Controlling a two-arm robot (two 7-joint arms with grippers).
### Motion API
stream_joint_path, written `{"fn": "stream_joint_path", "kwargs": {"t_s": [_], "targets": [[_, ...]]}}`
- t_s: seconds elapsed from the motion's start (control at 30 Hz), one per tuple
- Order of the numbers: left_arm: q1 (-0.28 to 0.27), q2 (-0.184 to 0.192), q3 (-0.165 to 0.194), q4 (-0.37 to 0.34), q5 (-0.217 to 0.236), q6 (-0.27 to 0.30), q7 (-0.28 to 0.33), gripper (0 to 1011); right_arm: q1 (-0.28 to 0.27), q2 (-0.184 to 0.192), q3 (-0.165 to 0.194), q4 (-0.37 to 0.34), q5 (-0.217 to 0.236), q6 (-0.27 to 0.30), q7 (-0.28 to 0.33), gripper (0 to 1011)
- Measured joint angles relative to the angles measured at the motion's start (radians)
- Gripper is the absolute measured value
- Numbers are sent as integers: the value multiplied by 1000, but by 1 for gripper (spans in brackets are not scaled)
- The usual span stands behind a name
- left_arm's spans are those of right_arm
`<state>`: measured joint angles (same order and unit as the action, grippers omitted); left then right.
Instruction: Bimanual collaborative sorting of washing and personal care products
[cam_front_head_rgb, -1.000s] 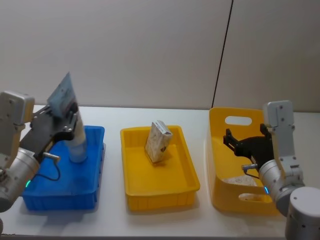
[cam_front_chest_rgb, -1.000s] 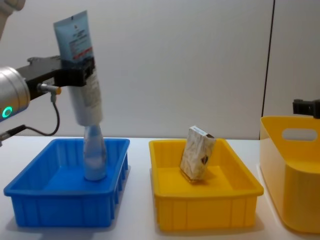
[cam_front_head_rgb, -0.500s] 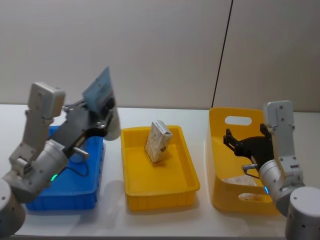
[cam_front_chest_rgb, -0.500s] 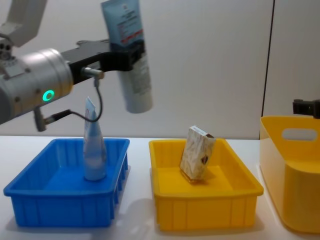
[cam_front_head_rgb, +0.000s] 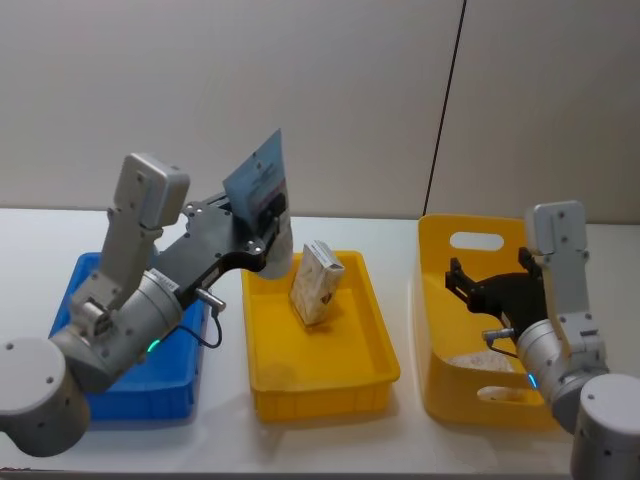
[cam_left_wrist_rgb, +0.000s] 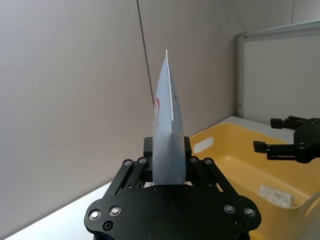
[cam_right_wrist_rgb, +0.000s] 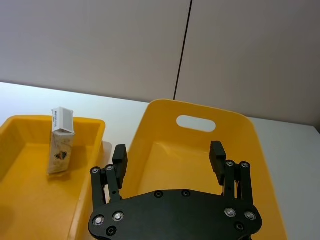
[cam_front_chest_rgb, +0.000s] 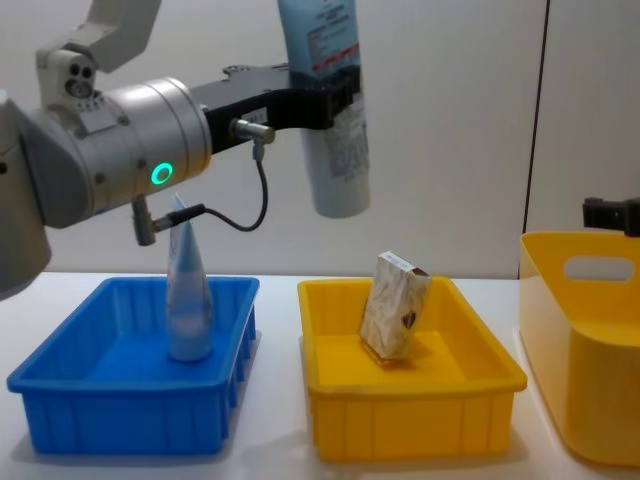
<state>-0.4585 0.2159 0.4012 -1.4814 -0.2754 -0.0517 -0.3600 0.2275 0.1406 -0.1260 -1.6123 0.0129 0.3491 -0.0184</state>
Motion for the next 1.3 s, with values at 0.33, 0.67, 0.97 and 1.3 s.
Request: {"fn": "stream_joint_path", "kwargs": {"t_s": [0.33, 0.67, 0.97, 1.3], "targets": [[-14, -9, 16, 4, 3, 5, -12, 261, -4, 27, -20, -16, 5, -15, 67, 1004], [-19, -12, 23, 5, 4, 6, -17, 260, 2, 62, -54, -32, 12, -33, 164, 1004], [-22, -14, 26, 6, 5, 8, -19, 261, 24, 102, -99, -39, 19, -48, 263, 1004], [-23, -15, 28, 6, 5, 8, -20, 260, 70, 149, -152, -34, 29, -65, 376, 1004]]}}
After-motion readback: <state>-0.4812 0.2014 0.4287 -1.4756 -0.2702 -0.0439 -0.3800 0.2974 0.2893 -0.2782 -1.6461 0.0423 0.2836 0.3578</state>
